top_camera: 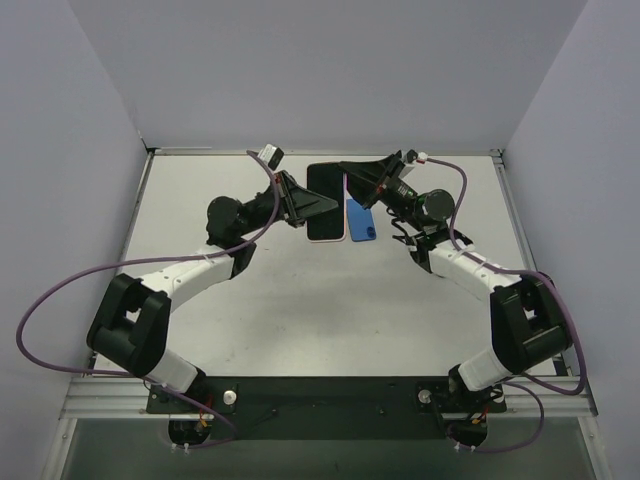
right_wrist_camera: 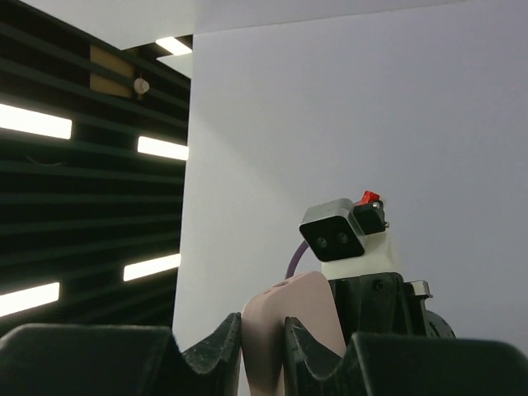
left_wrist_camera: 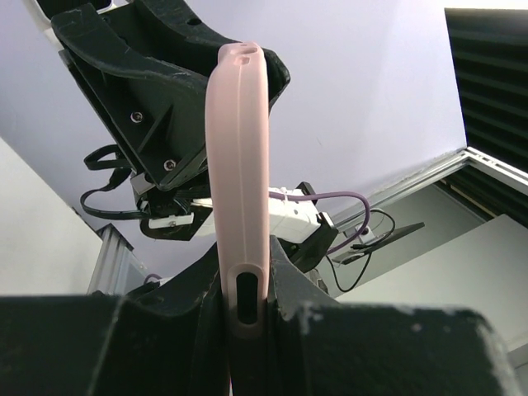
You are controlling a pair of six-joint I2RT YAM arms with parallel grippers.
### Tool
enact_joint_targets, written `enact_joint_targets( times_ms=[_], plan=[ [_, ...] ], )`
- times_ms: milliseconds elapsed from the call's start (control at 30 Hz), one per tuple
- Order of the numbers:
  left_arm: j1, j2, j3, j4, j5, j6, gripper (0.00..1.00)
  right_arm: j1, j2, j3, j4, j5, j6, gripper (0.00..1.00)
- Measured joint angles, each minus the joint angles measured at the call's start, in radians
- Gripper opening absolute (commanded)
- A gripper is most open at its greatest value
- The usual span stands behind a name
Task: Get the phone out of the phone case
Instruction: Remove the phone case from the phone.
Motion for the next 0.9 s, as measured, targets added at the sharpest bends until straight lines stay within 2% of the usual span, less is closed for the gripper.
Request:
enact_joint_targets(
  times_ms=[467, 900],
  plan=[
    [0.003, -0.052, 0.089, -0.014, 0.003, 0.130, 0.00, 0.071, 0.019, 0.104, 0.085, 0.106, 0.026, 0.00],
    [0.003, -0.086, 0.094, -0.016, -0.055, 0.211, 0.00, 0.153, 0.076, 0.150, 0.162, 0.268, 0.058, 0.00]
  ],
)
